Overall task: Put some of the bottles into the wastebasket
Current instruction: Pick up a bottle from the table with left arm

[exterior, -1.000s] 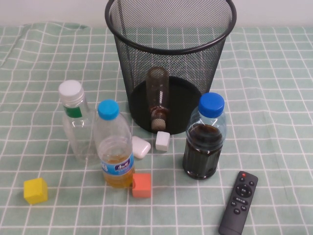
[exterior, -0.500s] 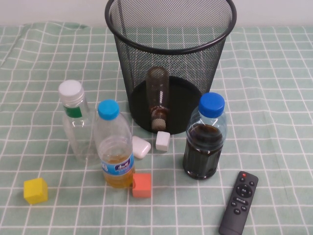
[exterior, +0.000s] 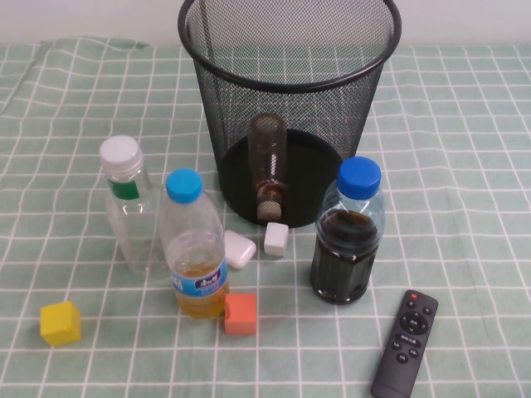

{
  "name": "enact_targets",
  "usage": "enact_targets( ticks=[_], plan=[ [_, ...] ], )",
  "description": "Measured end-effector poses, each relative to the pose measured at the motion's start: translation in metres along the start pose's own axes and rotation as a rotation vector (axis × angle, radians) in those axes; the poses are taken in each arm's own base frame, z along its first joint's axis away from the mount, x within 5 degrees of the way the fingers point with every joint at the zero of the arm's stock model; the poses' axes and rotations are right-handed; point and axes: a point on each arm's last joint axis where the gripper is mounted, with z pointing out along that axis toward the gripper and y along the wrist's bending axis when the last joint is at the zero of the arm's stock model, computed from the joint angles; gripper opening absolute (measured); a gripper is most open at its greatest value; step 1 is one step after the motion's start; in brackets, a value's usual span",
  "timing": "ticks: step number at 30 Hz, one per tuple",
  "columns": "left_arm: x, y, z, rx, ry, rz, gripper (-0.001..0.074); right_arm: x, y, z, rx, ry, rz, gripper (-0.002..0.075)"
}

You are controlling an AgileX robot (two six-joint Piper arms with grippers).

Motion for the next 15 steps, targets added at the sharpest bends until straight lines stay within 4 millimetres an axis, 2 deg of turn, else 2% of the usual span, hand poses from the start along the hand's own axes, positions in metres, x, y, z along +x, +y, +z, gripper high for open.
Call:
enact_targets(
  ticks=[8,10,15],
  plan=[
    [-0.002,0.001,0.0,-0.013,-0.024,0.045,-0.0006,0.0,0.0,0.0,0.0,0.0,0.0,-0.0008],
    [-0.009,0.0,0.0,-0.005,-0.109,0.03,-0.0006,0.0,0.0,0.0,0.0,0.0,0.0,-0.0008],
    [-0.035,-0.003,-0.007,0.073,-0.4,-0.166,-0.0006,0.0,0.0,0.0,0.0,0.0,0.0,-0.0008]
  ],
)
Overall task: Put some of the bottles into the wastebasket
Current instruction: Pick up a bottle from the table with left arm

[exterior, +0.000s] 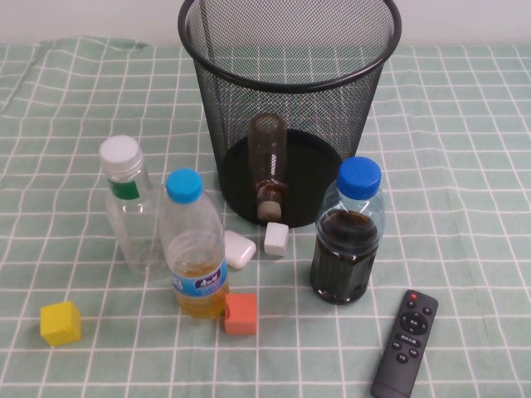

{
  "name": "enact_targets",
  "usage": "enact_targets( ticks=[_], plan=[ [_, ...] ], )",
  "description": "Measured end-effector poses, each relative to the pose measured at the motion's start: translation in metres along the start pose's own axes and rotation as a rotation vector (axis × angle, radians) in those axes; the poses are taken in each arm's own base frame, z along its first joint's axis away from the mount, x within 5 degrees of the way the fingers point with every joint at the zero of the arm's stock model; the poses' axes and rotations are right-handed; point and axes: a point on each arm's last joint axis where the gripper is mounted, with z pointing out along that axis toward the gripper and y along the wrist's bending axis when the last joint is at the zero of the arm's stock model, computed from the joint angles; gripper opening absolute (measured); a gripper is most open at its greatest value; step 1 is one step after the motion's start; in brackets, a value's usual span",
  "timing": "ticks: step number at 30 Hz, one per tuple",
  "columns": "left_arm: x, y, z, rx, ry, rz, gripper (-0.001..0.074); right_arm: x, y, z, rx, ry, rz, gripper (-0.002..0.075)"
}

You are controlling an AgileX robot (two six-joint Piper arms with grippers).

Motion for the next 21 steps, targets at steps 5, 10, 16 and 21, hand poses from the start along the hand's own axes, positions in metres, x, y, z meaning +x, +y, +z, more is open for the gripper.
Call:
enact_targets(
  ticks=[5,10,16,21],
  plan=[
    [-0.016,-0.003,-0.001,0.015,-0.063,-0.137,-0.0006,0.0,0.0,0.0,0.0,0.0,0.0,-0.0008],
    [-0.056,-0.012,0.006,-0.042,0.161,-0.118,-0.0006,0.0,0.0,0.0,0.0,0.0,0.0,-0.0008],
    [-0.098,-0.022,0.029,-0.069,0.417,0.056,-0.0006,0.0,0.0,0.0,0.0,0.0,0.0,-0.0008],
    [-0.112,-0.03,0.062,-0.004,0.645,0.179,-0.0006,0.0,0.0,0.0,0.0,0.0,0.0,-0.0008]
  ],
)
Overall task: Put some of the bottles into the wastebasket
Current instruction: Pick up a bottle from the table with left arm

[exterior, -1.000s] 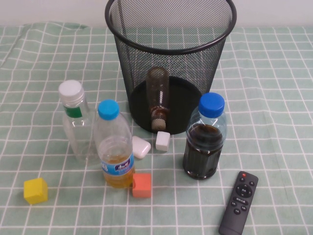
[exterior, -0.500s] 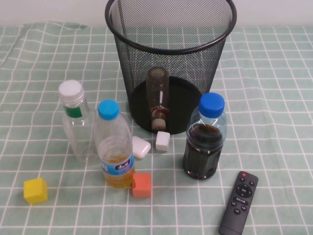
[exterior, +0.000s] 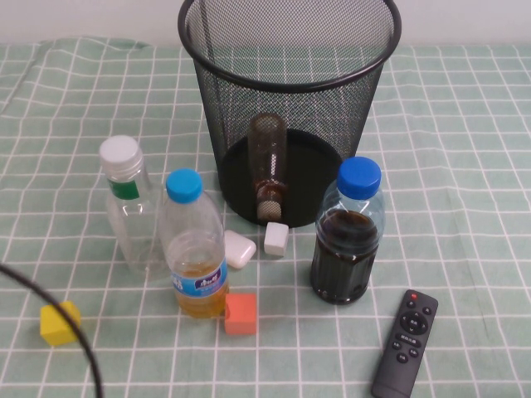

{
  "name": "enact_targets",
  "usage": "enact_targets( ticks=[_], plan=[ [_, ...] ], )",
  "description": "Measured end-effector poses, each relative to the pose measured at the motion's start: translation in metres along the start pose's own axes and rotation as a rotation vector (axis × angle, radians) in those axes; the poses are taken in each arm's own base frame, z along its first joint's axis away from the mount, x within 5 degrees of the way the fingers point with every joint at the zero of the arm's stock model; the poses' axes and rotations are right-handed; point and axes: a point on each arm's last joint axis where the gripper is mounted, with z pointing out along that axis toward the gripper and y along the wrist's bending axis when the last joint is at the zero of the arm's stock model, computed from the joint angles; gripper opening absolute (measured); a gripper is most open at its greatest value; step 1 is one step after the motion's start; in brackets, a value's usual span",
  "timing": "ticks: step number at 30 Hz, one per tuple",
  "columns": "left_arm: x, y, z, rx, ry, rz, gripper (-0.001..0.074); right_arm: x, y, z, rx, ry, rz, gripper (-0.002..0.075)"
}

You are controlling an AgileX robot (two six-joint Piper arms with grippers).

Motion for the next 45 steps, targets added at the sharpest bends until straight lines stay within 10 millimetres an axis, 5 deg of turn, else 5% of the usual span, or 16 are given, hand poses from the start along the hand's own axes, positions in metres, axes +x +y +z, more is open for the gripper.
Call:
enact_targets(
  ticks=[10,20,30,33,39,45],
  plan=[
    [-0.021,-0.023,0.027,0.253,0.063,0.124,-0.0006,0.0,0.0,0.0,0.0,0.0,0.0,-0.0008],
    [-0.033,-0.023,0.073,0.259,0.034,0.117,-0.0006,0.0,0.0,0.0,0.0,0.0,0.0,-0.0008],
    [-0.049,-0.036,0.074,0.386,-0.19,0.307,0.0007,0.0,0.0,0.0,0.0,0.0,0.0,-0.0008],
    [-0.052,-0.037,0.081,0.391,-0.221,0.346,0.0113,0.0,0.0,0.0,0.0,0.0,0.0,-0.0008],
    [-0.057,-0.026,0.105,0.286,-0.239,0.192,0.0531,0.0,0.0,0.0,0.0,0.0,0.0,-0.0008],
    [-0.055,-0.018,0.134,0.218,-0.208,0.066,0.0636,0.0,0.0,0.0,0.0,0.0,0.0,-0.0008]
  ],
)
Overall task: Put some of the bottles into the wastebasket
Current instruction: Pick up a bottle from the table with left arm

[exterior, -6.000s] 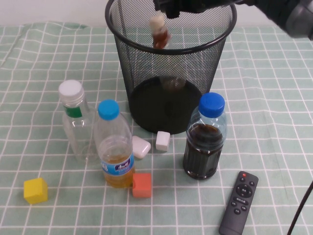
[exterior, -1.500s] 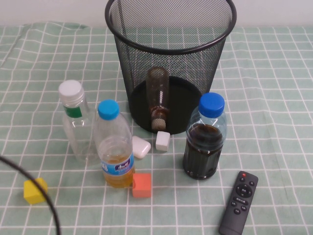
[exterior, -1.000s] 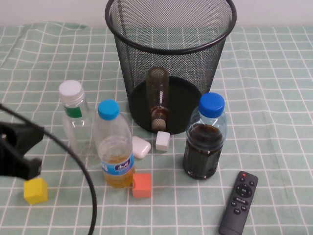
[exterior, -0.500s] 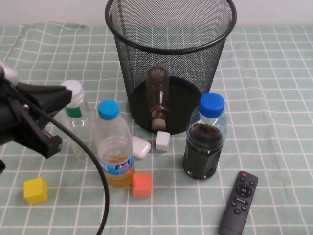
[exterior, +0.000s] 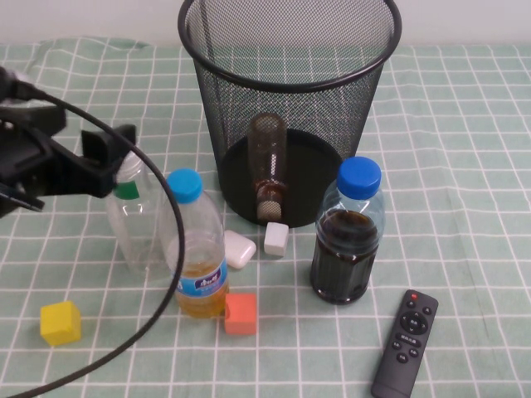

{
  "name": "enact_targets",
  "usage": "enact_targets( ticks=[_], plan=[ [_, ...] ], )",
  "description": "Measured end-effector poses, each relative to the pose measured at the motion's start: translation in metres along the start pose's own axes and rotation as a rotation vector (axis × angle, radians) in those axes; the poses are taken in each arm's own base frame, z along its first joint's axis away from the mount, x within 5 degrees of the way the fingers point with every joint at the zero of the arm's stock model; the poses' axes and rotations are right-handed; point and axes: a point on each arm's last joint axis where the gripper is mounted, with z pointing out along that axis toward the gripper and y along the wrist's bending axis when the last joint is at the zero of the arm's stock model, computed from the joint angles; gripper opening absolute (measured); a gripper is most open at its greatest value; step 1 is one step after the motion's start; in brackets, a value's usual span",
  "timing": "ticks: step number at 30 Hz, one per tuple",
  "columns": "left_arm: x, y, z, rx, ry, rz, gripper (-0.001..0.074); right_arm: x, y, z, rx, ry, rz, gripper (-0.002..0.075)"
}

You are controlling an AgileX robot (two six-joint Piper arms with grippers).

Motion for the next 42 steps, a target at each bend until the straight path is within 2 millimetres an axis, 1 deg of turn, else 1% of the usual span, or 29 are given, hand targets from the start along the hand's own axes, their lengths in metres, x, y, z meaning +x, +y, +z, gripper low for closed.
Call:
enact_targets(
  ticks=[4,8,12,19,23,27,32,34,36,37,39,40,42],
  plan=[
    [0.007,-0.002,0.013,0.059,0.019,0.04,0.0643,0.0,0.0,0.0,0.0,0.0,0.0,-0.0008],
    [0.01,0.0,0.018,0.053,0.033,0.073,0.0643,0.0,0.0,0.0,0.0,0.0,0.0,-0.0008],
    [0.015,0.002,0.023,0.05,0.056,0.073,0.0644,0.0,0.0,0.0,0.0,0.0,0.0,-0.0008],
    [0.032,0.006,0.041,0.053,0.133,0.062,0.0644,0.0,0.0,0.0,0.0,0.0,0.0,-0.0008],
    [0.037,0.008,0.05,0.055,0.161,0.062,0.0644,0.0,0.0,0.0,0.0,0.0,0.0,-0.0008],
    [0.04,0.01,0.057,0.056,0.175,0.061,0.0644,0.0,0.0,0.0,0.0,0.0,0.0,-0.0008],
    [0.036,0.012,0.064,0.058,0.171,0.089,0.0639,0.0,0.0,0.0,0.0,-0.001,0.0,-0.0008],
    [0.035,0.012,0.065,0.058,0.17,0.091,0.0613,0.0,0.0,0.0,0.0,-0.001,0.0,-0.0008],
    [0.036,0.012,0.066,0.059,0.174,0.095,0.0552,0.0,0.0,0.0,0.0,-0.001,0.0,-0.0008],
    [0.036,0.012,0.066,0.059,0.172,0.095,0.0503,0.0,0.0,0.0,0.0,-0.001,0.0,-0.0008],
    [0.036,0.012,0.066,0.059,0.172,0.097,0.036,0.0,0.0,0.0,0.0,-0.001,0.0,-0.0008],
    [0.036,0.012,0.066,0.059,0.172,0.097,0.0319,0.0,0.0,0.0,0.0,-0.001,0.0,-0.0008],
    [0.035,0.012,0.066,0.057,0.17,0.1,0.0328,0.0,0.0,0.0,0.0,-0.002,0.0,-0.0008]
  ],
)
